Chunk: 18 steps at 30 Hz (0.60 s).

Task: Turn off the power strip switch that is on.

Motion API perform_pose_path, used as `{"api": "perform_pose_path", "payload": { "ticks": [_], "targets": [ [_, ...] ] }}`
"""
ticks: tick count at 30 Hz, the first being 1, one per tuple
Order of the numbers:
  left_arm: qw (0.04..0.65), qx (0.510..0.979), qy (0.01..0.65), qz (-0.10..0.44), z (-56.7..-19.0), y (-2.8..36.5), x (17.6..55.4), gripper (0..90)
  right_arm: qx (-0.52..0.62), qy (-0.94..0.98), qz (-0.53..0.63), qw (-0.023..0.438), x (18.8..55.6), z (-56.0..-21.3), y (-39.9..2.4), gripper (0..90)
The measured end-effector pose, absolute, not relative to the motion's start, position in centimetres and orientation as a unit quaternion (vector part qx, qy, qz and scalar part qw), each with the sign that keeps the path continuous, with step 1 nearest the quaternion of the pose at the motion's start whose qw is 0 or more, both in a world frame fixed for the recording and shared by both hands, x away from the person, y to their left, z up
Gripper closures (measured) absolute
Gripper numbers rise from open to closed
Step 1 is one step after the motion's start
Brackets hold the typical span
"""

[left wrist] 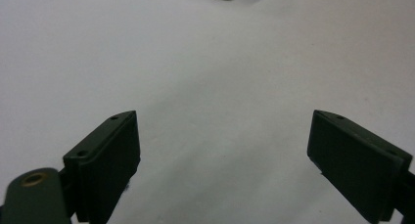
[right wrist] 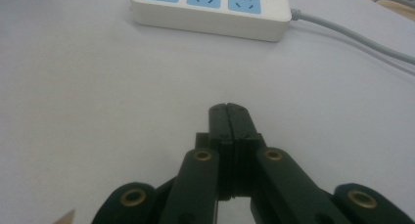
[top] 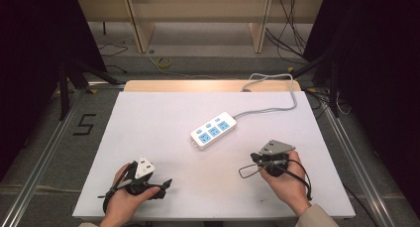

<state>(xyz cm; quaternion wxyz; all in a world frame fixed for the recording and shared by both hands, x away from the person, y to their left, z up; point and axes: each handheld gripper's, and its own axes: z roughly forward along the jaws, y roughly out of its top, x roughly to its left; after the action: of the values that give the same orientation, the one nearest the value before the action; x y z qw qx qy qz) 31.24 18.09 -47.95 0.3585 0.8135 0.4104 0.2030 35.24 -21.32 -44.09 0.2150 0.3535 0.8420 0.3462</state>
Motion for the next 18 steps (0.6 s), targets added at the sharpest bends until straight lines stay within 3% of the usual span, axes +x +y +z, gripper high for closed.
{"api": "perform_pose_path", "payload": {
  "ticks": [18],
  "targets": [
    [0.358, 0.815, 0.408, 0.203, -48.0, 18.0, 31.2, 12.0, 0.343, 0.853, 0.333, 0.209, 37.2, -43.6, -20.0, 90.0]
  ]
}}
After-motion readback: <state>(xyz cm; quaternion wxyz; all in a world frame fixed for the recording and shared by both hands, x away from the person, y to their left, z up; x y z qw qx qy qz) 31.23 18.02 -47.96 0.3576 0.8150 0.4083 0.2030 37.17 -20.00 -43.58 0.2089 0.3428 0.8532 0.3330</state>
